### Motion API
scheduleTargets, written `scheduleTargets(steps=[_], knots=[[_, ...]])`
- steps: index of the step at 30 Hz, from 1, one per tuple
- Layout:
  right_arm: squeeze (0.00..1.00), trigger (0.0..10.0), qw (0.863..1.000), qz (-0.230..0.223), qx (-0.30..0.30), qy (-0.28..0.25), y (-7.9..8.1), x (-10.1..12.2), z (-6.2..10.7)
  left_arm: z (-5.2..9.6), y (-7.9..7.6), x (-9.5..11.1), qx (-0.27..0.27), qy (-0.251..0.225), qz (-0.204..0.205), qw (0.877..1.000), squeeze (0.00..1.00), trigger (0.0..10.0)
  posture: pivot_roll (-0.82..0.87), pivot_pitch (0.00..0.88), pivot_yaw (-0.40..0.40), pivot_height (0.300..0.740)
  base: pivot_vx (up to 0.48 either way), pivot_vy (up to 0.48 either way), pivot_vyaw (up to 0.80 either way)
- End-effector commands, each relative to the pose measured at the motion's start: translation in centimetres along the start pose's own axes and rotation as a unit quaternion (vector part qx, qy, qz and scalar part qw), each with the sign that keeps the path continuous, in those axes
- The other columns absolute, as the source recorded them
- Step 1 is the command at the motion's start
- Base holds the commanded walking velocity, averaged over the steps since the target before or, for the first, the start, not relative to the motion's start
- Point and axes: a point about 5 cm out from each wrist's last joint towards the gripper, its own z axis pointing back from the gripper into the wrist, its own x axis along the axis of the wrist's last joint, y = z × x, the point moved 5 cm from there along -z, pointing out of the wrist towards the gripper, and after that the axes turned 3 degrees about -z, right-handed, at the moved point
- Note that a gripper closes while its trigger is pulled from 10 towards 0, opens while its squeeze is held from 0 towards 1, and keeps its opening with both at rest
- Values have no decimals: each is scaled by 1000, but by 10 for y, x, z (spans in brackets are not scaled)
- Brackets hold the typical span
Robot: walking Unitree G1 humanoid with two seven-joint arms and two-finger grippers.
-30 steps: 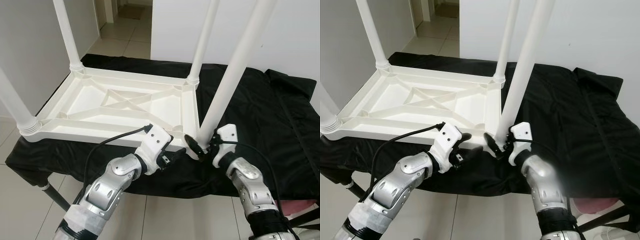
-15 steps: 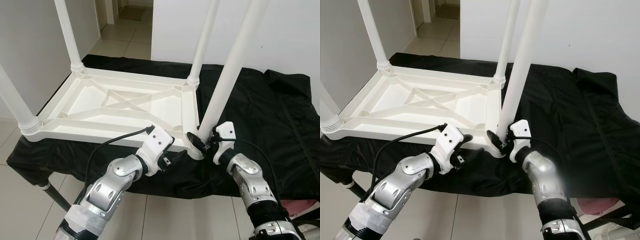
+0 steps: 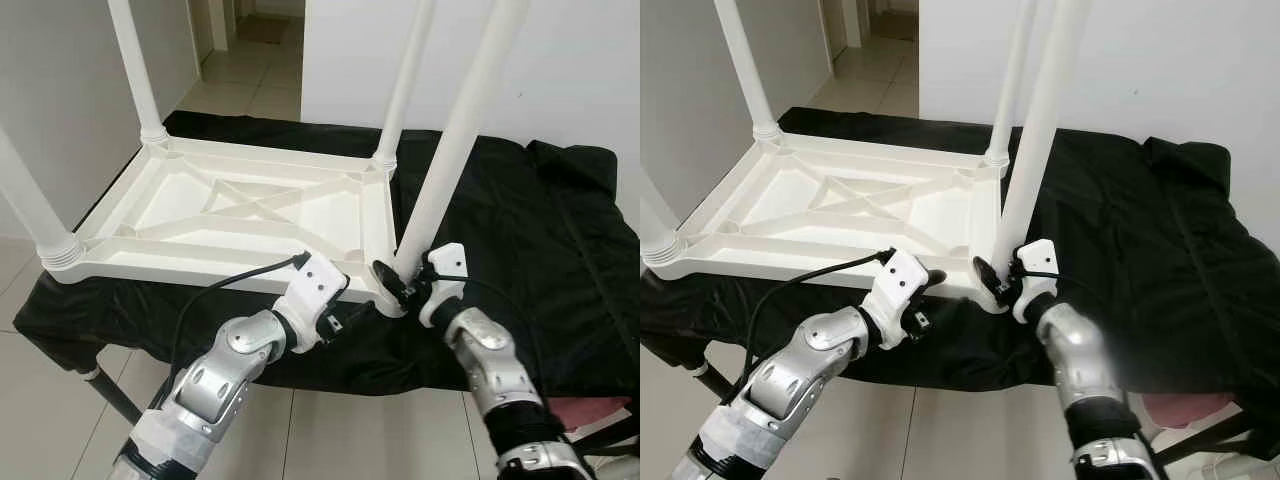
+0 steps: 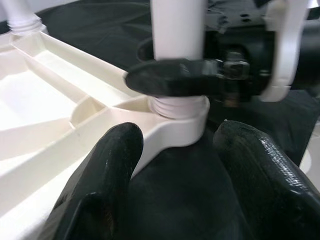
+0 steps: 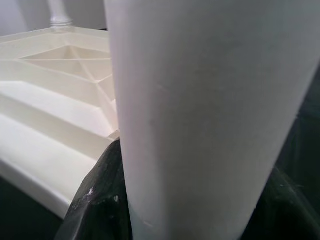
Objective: Building children table
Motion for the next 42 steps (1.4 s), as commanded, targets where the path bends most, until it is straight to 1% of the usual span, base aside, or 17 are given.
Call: scheduleTargets(steps=[1, 4, 5, 6, 7, 8, 10, 12, 14, 15, 17, 19, 22, 27, 28, 35, 42], knots=[[0, 10000, 999, 15, -30, -6, -7, 5, 0, -2, -5, 0, -17, 0, -4, 1000, 0, 10000, 20, 7, -47, 740, 0, 0, 0], [0, 10000, 998, 7, -62, -10, -5, 7, 0, -1, -4, -1, -11, 1, -5, 1000, 0, 10000, 26, 12, -54, 740, 0, 0, 0], [0, 10000, 998, 7, -62, -10, -5, 7, 0, -1, -4, -1, -11, 1, -5, 1000, 0, 10000, 26, 12, -54, 740, 0, 0, 0], [0, 10000, 993, -23, -116, -9, -5, 5, 2, 0, 1, -2, 3, 3, -3, 1000, 0, 10000, 29, 13, -57, 740, 0, 0, 0], [0, 10000, 993, -23, -116, -9, -5, 5, 2, 0, 1, -2, 3, 3, -3, 1000, 0, 10000, 29, 13, -57, 740, 0, 0, 0], [0, 10000, 990, -35, -139, -7, -6, 3, 3, 0, 4, -2, 9, 4, -1, 1000, 0, 10000, 29, 13, -57, 740, 0, 0, 0], [0, 10000, 984, -38, -172, -2, -5, 1, 4, 1, 6, -3, 14, 4, -2, 1000, 0, 10000, 32, 13, -59, 740, 0, 0, 0], [0, 10000, 983, -35, -180, 0, -5, 0, 5, 1, 6, -2, 14, 4, -3, 1000, 0, 10000, 32, 13, -59, 740, 0, 0, 0], [0, 10000, 973, -38, -226, 2, -2, -4, 8, 0, 8, -2, 19, 3, -4, 1000, 0, 10000, 33, 13, -58, 740, 0, 0, 0], [0, 10000, 973, -38, -226, 2, -2, -4, 8, 0, 8, -2, 19, 3, -4, 1000, 0, 10000, 33, 13, -58, 740, 0, 0, 0], [0, 10000, 962, -38, -271, 6, -2, -7, 11, 0, 9, -1, 23, 3, -4, 1000, 0, 10000, 33, 14, -60, 740, 0, 0, 0], [0, 10000, 960, -45, -277, 7, 1, -8, 11, -1, 9, -1, 24, 3, -6, 1000, 0, 10000, 36, 13, -63, 740, 0, 0, 0], [0, 10000, 964, -55, -261, 4, 12, -3, 6, 0, 10, -1, 27, 1, -5, 1000, 0, 10000, 33, 13, -63, 740, 0, 0, 0], [0, 10000, 965, -68, -255, 2, 13, -2, 5, -1, 9, -2, 26, 5, -8, 1000, 0, 10000, 36, 14, -65, 740, 0, 0, 0], [1000, 10000, 965, -68, -252, -2, 13, 0, 5, -1, 10, -3, 28, 6, -9, 1000, 0, 10000, 37, 15, -66, 740, 0, 0, 0], [1000, 10000, 970, -58, -236, -10, 10, 3, 6, 0, 12, -2, 34, 6, -7, 999, 0, 10000, 37, 21, -64, 740, 0, 0, 0], [1000, 10000, 983, -44, -178, -18, 2, 7, 16, 0, 10, -2, 33, 6, -6, 999, 0, 10000, 33, 29, -69, 740, 0, 0, 0]])
